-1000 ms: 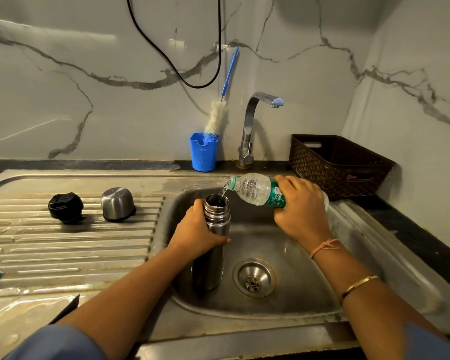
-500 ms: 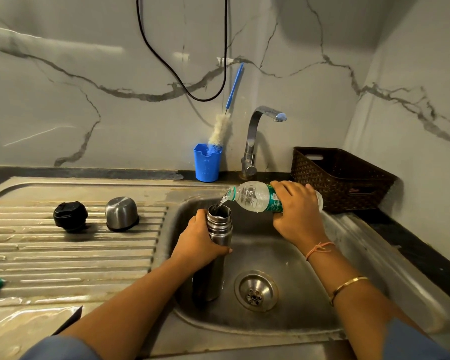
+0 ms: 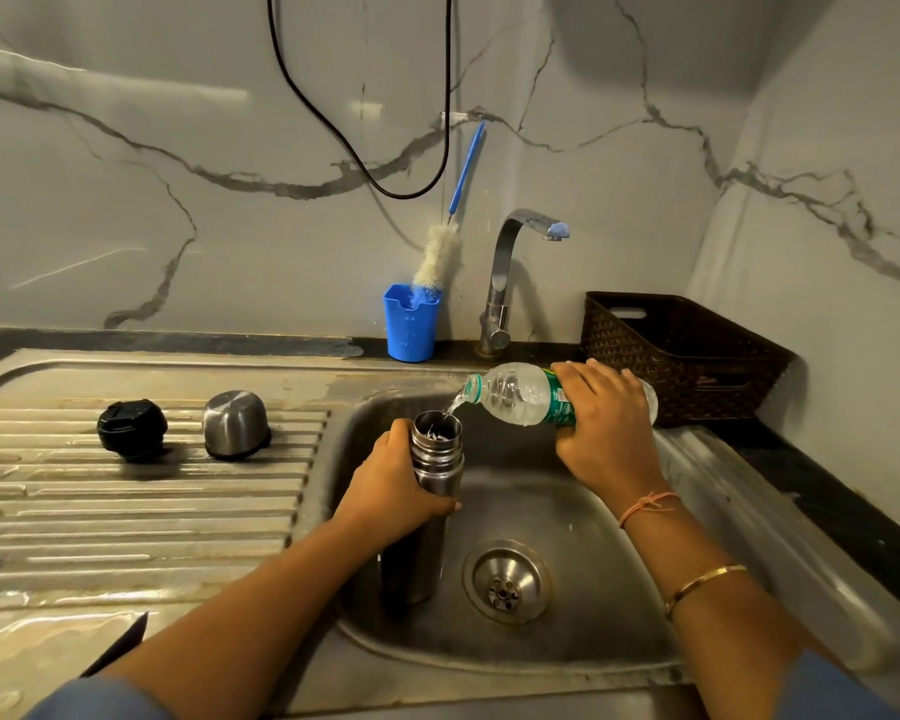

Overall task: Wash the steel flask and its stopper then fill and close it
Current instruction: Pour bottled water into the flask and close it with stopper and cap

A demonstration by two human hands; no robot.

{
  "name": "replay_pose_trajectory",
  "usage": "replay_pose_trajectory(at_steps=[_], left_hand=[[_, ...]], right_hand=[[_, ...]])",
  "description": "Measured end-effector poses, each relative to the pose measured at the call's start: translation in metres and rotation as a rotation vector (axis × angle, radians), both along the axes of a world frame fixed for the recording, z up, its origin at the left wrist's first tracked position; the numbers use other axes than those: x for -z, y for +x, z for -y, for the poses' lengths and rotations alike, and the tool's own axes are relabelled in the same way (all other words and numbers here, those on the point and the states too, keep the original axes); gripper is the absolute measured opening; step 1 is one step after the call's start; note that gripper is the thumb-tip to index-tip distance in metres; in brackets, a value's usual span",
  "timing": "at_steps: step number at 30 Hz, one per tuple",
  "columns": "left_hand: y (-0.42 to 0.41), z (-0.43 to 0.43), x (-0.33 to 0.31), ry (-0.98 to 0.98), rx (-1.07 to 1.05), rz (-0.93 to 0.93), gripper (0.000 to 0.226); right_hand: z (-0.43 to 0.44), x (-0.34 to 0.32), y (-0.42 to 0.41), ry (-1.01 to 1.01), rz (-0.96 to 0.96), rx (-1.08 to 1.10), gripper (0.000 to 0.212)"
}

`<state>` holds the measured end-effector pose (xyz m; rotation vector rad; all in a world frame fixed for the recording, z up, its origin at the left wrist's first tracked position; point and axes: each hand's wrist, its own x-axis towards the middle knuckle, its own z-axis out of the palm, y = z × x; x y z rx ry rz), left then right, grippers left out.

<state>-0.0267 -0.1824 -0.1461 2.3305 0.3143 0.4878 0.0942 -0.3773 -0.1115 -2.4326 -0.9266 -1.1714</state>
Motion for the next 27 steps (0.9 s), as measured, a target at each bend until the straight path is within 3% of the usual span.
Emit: replay_pose_trajectory(at_steps=[27], left_hand=[[-0.0046,0.0045,-0.0036,0.023,0.003,-0.021,0.077]], right_hand=[[0.0062,-0.0032,-0.0020,0.001,0.063,0.005,0.067]])
